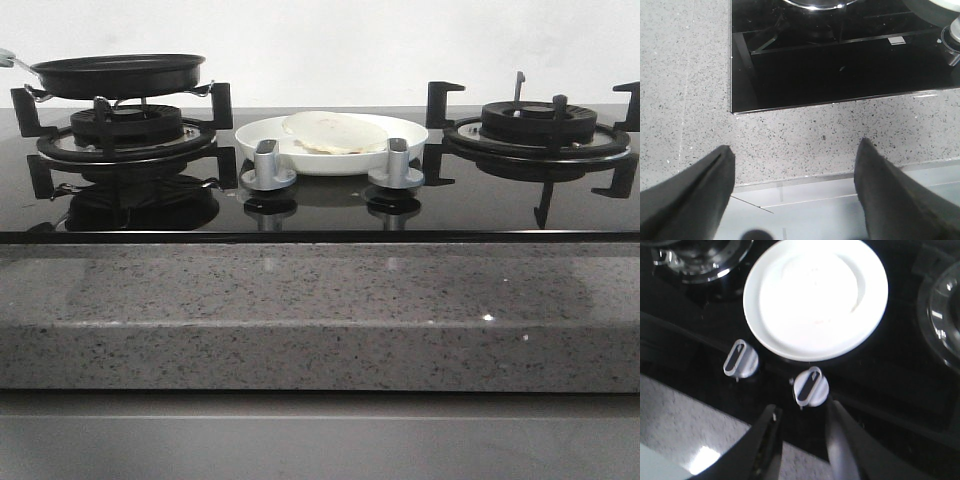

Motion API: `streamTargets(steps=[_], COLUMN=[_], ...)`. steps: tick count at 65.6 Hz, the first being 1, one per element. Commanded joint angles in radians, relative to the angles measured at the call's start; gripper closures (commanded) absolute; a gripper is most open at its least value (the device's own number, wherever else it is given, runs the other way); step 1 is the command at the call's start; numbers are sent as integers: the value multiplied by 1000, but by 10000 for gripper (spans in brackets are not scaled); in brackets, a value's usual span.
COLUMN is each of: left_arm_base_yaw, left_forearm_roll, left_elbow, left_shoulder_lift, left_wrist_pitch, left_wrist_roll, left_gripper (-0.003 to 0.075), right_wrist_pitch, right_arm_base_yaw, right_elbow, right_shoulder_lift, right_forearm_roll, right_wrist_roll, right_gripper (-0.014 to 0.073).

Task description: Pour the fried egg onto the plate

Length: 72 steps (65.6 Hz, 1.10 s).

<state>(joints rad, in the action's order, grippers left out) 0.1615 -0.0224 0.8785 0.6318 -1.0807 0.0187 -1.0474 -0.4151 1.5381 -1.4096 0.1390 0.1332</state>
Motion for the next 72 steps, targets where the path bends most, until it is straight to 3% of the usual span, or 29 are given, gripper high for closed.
streamTargets(steps=[1, 21, 35, 52, 72], left_arm_base_yaw=[6, 6, 6, 6, 6], left_forearm_roll=[-2, -2, -2, -2, -2], left_elbow=[25, 25, 25, 25, 25], left_shoulder_lift=[0, 0, 0, 0, 0], left_wrist_pitch=[66, 66, 66, 66, 66], left_wrist_roll=[-9, -9, -9, -9, -9], left_gripper=[229, 229, 229, 229, 229], right_wrist_pitch=[119, 204, 204, 180, 177], right_arm_base_yaw=[0, 0, 0, 0, 0], right_elbow=[-125, -575, -768, -868, -868], right_shoulder_lift=[134, 492, 686, 865, 882], right_forearm_roll=[-24, -31, -31, -31, -31], right_wrist_roll=[-13, -13, -13, -13, -13], right_gripper=[334, 334, 334, 334, 341])
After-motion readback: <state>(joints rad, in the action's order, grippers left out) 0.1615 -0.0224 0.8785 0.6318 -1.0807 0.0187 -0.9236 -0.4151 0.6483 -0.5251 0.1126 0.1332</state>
